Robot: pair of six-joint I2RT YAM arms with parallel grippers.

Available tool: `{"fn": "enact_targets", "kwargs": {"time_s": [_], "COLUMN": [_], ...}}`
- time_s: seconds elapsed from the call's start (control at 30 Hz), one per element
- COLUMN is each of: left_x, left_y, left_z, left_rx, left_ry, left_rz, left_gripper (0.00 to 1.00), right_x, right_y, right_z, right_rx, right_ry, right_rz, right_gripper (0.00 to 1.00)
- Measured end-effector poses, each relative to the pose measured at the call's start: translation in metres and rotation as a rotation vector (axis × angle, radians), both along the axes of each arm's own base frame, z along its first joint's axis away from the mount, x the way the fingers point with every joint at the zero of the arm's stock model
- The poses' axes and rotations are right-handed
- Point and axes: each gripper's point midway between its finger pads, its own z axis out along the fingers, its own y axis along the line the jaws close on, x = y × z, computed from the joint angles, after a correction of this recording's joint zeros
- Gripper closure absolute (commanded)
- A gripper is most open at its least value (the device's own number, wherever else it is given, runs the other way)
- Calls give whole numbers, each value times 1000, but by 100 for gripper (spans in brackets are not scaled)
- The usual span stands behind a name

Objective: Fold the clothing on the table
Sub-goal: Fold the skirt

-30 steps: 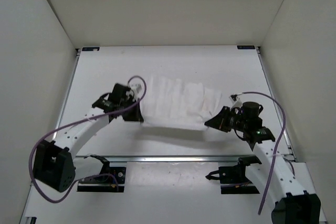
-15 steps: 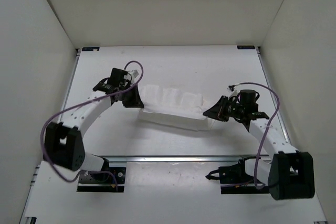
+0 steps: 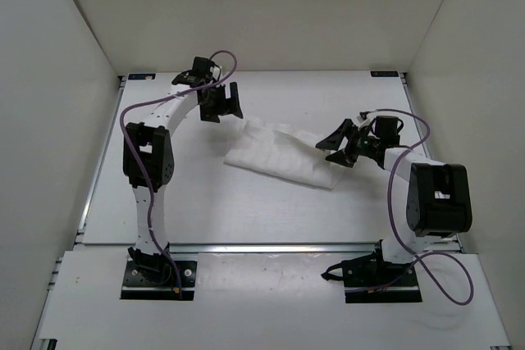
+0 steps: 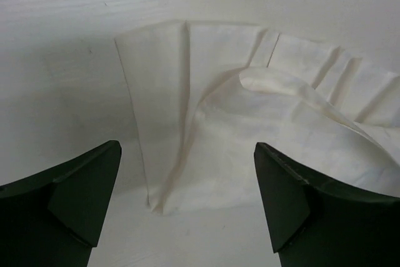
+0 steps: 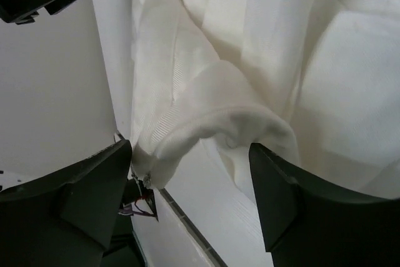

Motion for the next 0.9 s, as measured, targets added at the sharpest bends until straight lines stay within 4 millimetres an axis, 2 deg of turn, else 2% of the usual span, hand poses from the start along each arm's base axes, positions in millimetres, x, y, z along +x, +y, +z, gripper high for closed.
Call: {"fn": "enact_targets", "kwargs": {"time_s": [0.07,0.2,0.3,0.33,0.37,0.4,0.43,0.47,0.5,0.53,0.57,0.63,0.73,0.83,0.9], "left_x": [13,18,11,7,1,-6,-12,-19,-25,-29,-34,-40,-49,-50,-43], "left_y": [3,8,9,8,6,2,-2,-8,-15,-24,-32,-47,-64,-66,-64], "left_z": [1,3,5,5,6,7,8,10,14,16,18,20,13,1,-3], "left_rx": [2,-5,-15,-21,-28,-38,-49,-60,-75,-89,-104,-132,-162,-175,-184], "left_ry": [-15,-31,-45,-45,-47,-46,-50,-53,-58,-68,-74,-91,-99,-86,-90], "left_rz": [15,28,26,23,13,5,-7,-24,-39,-58,-75,-104,-128,-107,-85], "left_gripper": [1,4,20,24,36,47,53,65,77,84,86,94,97,100,100], "right_x": [10,34,40,39,38,38,37,36,34,31,30,26,19,18,21], "right_y": [2,-1,-7,-10,-13,-15,-15,-17,-17,-14,-12,-1,13,22,21], "right_z": [4,29,40,43,47,52,59,66,72,77,80,78,59,33,13], "right_rx": [-6,-44,-96,-116,-139,-159,-173,-185,-195,-196,-199,-200,-206,-202,-204], "right_ry": [-16,-121,-177,-184,-200,-222,-247,-274,-296,-314,-329,-338,-302,-240,-193], "right_rz": [7,9,-14,-24,-34,-47,-52,-64,-68,-70,-69,-45,-1,35,39], "right_gripper": [24,24,30,37,51,60,77,92,99,100,100,100,100,100,100]}}
